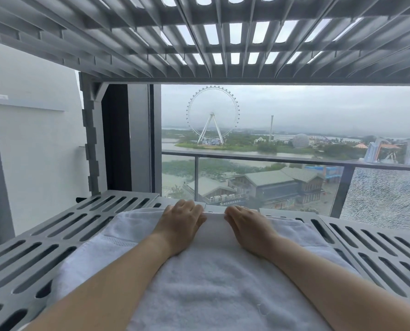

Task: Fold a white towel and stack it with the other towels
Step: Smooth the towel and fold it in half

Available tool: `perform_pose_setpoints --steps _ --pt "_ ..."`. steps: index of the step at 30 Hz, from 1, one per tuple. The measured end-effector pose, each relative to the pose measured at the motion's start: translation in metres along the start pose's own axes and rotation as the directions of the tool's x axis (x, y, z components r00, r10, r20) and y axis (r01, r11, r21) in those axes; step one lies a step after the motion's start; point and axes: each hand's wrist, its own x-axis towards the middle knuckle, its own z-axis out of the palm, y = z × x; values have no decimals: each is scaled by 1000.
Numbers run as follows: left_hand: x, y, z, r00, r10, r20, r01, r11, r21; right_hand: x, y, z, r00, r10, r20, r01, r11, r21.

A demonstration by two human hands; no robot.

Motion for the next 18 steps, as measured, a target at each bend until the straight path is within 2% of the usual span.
perform_pose_setpoints --steps 7,10,14,18 --pt "0 5 -3 1000 17 -10 -16 995 103 2 -1 2 999 44 10 -44 996 -76" --pt "-1 3 -7 999 51 -11 -50 995 84 2 0 5 998 65 8 -64 993 -100" --pt "-6 -10 -14 998 38 45 -42 995 87 3 2 5 993 112 34 -107 988 -115" --pt "-17 -27 -19 994 23 109 -36 992 117 4 1 3 993 97 68 -89 990 -110"
